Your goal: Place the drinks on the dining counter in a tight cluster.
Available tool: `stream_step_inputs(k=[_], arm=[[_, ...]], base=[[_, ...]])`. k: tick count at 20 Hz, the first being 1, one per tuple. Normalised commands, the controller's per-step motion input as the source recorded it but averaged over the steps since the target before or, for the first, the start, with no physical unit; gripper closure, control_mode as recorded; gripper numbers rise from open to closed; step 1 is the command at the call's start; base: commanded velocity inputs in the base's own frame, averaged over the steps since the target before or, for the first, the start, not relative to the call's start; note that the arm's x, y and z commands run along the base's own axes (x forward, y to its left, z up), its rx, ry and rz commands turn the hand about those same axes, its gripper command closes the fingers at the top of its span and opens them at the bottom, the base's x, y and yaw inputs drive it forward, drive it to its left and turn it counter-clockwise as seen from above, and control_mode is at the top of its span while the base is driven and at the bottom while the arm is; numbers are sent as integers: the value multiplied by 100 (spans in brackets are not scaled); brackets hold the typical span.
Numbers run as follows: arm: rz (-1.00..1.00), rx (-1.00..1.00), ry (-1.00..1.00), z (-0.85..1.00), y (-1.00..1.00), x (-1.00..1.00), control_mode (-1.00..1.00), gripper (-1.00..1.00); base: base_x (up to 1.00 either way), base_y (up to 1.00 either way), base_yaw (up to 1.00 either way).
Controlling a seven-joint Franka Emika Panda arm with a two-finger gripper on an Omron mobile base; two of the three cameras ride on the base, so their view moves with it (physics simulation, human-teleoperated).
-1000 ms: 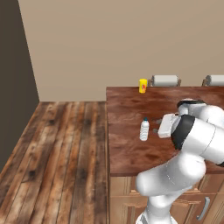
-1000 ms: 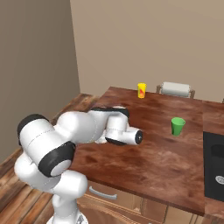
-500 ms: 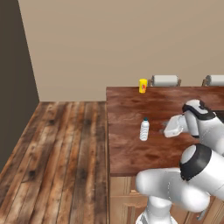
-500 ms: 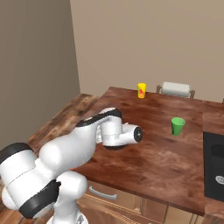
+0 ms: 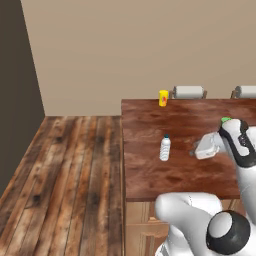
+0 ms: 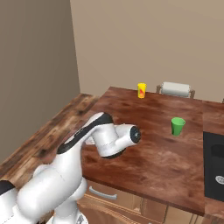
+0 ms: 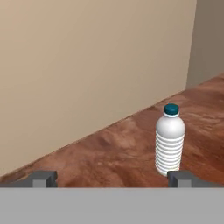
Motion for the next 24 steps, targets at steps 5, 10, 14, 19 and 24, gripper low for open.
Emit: stream_step_inputs(k=[5, 10, 14, 19, 24], arm=[[0, 0, -1, 22, 6, -60, -100, -100], [0, 0, 0, 12, 16, -42, -100, -100], [0, 0, -4, 1, 6, -13, -100, -100], [0, 0, 0, 0, 0, 0, 100, -100], [0, 0, 0, 0, 0, 0, 100, -100]], base=[[0, 0, 0], [0, 0, 0], [0, 0, 0], [-11, 0, 0], [-63, -3, -4]])
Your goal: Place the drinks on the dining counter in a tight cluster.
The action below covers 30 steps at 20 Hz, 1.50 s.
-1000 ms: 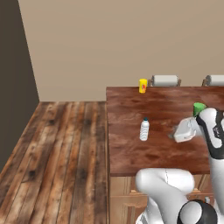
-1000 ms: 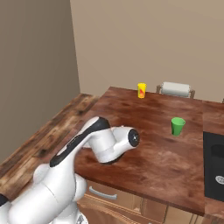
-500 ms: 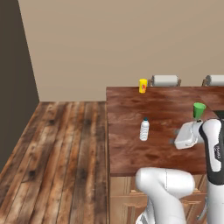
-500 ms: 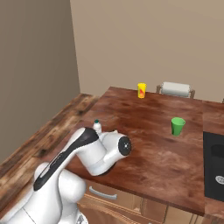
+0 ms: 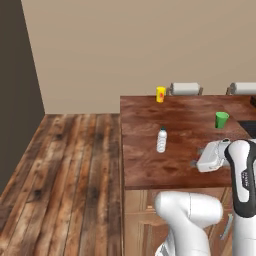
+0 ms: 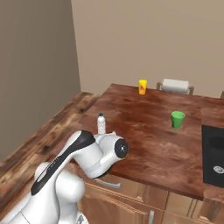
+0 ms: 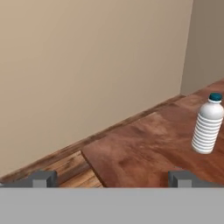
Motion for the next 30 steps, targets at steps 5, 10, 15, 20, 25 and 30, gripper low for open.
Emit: stream_step_inputs(k=[5, 10, 15, 20, 25, 30], arm=[[0, 0, 0, 0, 0, 0, 100, -100], [0, 0, 0, 0, 0, 0, 100, -100], [0, 0, 0, 0, 0, 0, 100, -100], [0, 0, 0, 0, 0, 0, 100, -100], [0, 0, 0, 0, 0, 0, 100, -100], [0, 0, 0, 0, 0, 0, 100, -100]], base=[[-39, 2, -49], [0, 7, -93], [0, 10, -95], [0, 6, -99], [0, 4, -100], [0, 2, -100]])
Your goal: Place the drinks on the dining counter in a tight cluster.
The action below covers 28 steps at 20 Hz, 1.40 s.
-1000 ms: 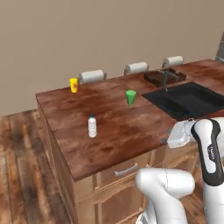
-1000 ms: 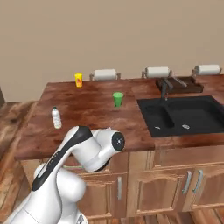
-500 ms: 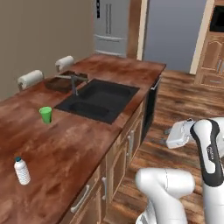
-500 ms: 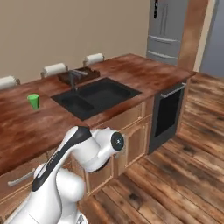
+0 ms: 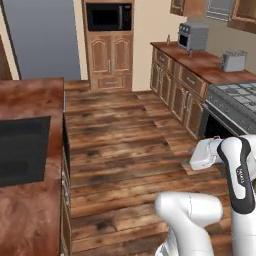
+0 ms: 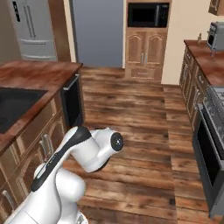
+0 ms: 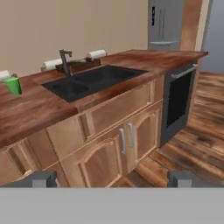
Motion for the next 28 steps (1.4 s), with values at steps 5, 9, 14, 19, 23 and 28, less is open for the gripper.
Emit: stream_step_inputs(k=[5, 9, 14, 19, 23, 28], arm=[[0, 0, 0, 0, 0, 0, 100, -100], [0, 0, 0, 0, 0, 0, 100, -100], [0, 0, 0, 0, 0, 0, 100, -100], [0, 0, 0, 0, 0, 0, 100, -100], [0, 0, 0, 0, 0, 0, 100, -100], [0, 0, 0, 0, 0, 0, 100, -100]], base=[[31, 1, -68], [71, 0, -27], [91, 4, -4], [94, 11, 0], [94, 10, 0], [94, 10, 0]])
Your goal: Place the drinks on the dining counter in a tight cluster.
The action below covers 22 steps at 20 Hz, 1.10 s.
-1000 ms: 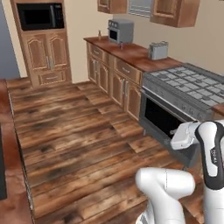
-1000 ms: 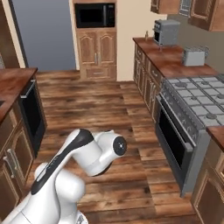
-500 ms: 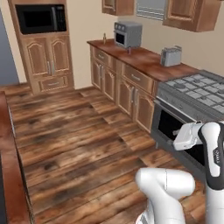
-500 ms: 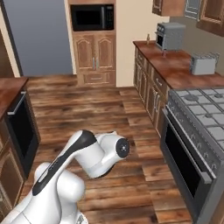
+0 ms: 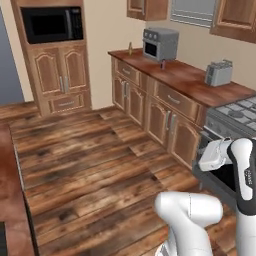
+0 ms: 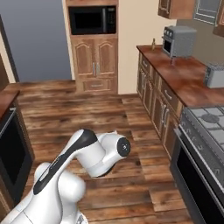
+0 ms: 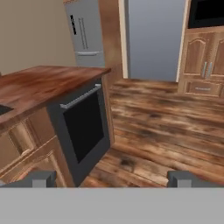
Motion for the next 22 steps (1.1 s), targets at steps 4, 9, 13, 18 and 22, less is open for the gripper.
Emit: stream_step_inputs(k=[4, 9, 13, 18, 22], arm=[[0, 0, 0, 0, 0, 0, 100, -100], [0, 0, 0, 0, 0, 0, 100, -100], [0, 0, 0, 0, 0, 0, 100, -100], [0, 0, 0, 0, 0, 0, 100, -100], [0, 0, 0, 0, 0, 0, 100, -100]], base=[[94, 10, 0], [94, 8, 0], [94, 8, 0], [94, 8, 0], [94, 7, 0]])
